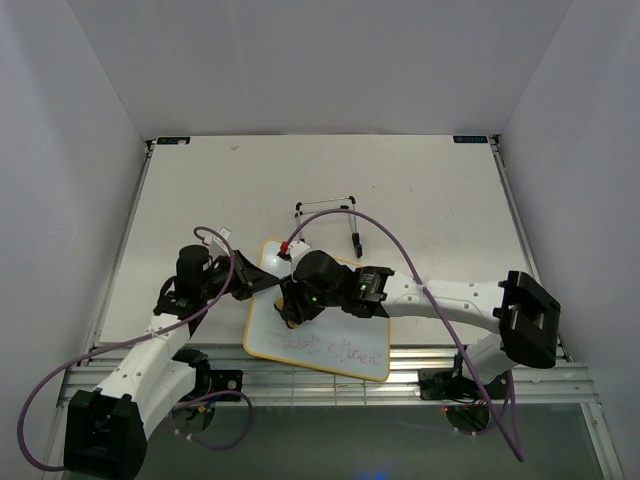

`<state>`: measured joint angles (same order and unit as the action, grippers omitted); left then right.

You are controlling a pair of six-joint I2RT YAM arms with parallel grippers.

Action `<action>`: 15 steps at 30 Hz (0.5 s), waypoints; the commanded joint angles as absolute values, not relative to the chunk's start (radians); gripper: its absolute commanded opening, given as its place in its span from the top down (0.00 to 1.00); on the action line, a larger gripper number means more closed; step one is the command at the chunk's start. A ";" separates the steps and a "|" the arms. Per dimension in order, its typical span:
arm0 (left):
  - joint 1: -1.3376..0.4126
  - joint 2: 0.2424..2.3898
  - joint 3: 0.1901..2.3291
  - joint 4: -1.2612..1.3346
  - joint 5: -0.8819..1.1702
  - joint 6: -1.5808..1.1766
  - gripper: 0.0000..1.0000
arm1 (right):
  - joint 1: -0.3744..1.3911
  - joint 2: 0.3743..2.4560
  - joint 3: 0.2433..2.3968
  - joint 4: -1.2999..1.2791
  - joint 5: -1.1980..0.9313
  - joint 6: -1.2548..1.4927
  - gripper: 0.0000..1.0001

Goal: Erase the whiteboard

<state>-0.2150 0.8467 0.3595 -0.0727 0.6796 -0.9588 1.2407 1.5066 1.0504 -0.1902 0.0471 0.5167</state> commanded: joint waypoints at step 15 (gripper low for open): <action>-0.235 0.729 0.325 0.011 0.718 -1.065 1.00 | 1.083 1.609 1.014 -0.291 0.158 0.414 0.75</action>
